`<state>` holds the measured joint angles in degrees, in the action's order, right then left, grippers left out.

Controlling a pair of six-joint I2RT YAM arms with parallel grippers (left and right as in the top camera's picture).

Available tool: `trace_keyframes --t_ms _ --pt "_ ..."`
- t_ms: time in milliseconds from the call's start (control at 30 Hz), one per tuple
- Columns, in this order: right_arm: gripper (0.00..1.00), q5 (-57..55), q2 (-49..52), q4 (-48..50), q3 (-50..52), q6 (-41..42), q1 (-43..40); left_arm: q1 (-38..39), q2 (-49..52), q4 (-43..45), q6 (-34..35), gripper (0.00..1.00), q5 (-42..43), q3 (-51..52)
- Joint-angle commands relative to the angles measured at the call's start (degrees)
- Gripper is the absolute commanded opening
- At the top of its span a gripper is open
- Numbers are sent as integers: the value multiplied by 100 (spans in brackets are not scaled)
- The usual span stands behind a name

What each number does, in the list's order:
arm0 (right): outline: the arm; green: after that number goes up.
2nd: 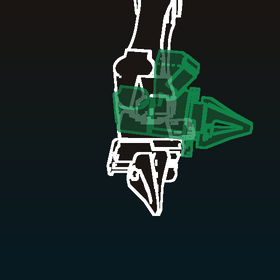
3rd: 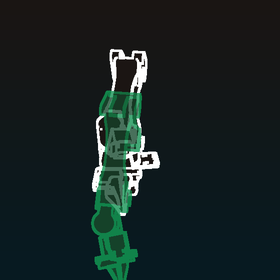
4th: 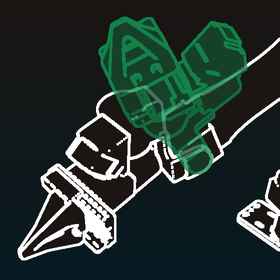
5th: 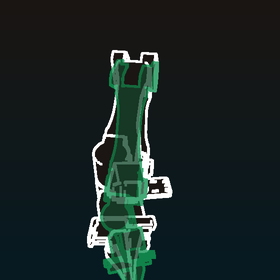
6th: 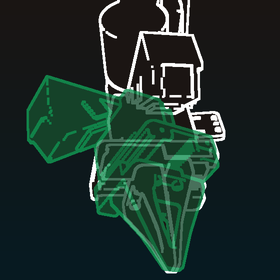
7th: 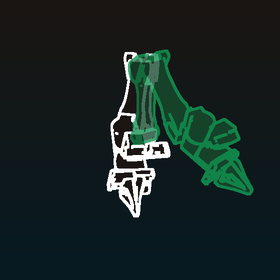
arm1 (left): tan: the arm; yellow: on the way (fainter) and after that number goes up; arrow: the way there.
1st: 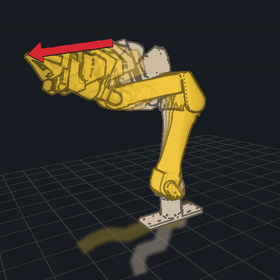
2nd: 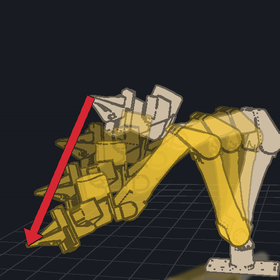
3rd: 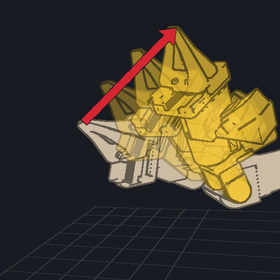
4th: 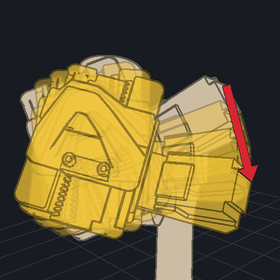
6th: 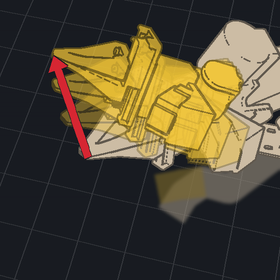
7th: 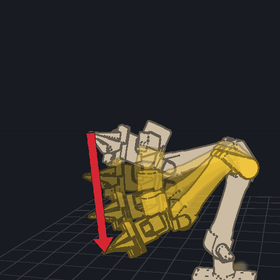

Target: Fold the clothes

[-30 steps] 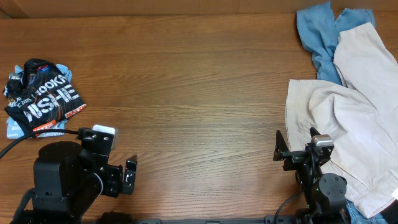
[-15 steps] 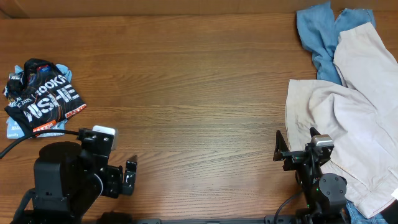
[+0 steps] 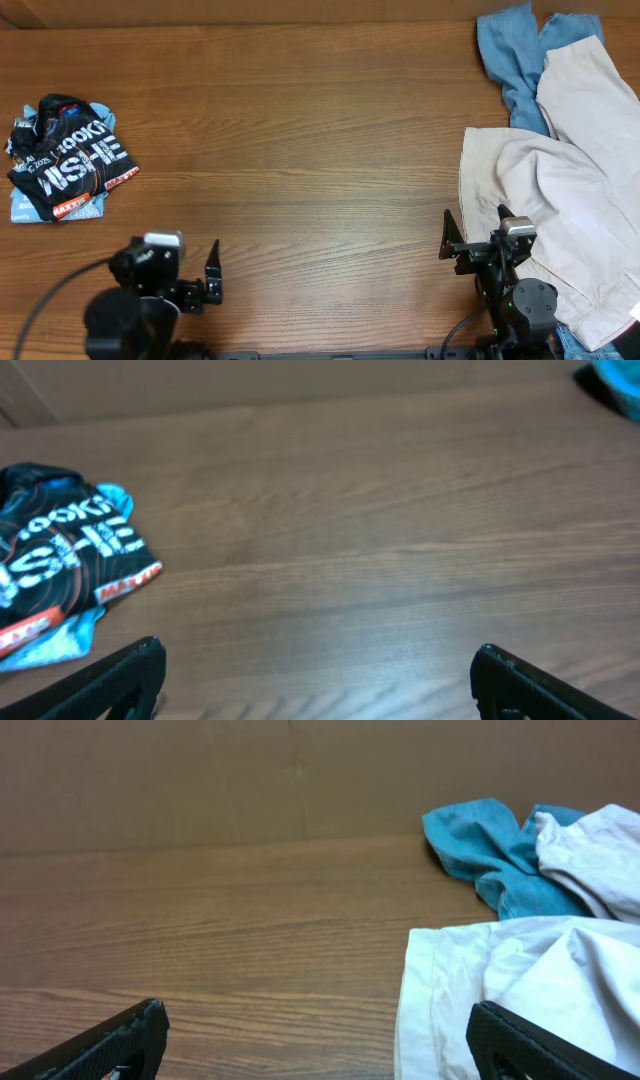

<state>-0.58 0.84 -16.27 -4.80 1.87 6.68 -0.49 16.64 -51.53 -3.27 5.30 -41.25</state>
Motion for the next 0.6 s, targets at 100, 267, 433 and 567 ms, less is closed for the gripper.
trace_keyframes --t_ms 100,267,433,567 --pt "100 4 -68 39 -4 -20 -37 -35 -1285 1589 48 100 4 1816" --pt "100 4 -68 39 -4 -20 -37 -35 -1644 3580 -120 100 -199 2927" --pt "100 4 -68 39 -4 -20 -37 -35 -1644 5821 -643 100 -190 3987" --pt "100 4 -68 39 -4 -20 -37 -35 -1646 5838 -656 100 -142 4098"
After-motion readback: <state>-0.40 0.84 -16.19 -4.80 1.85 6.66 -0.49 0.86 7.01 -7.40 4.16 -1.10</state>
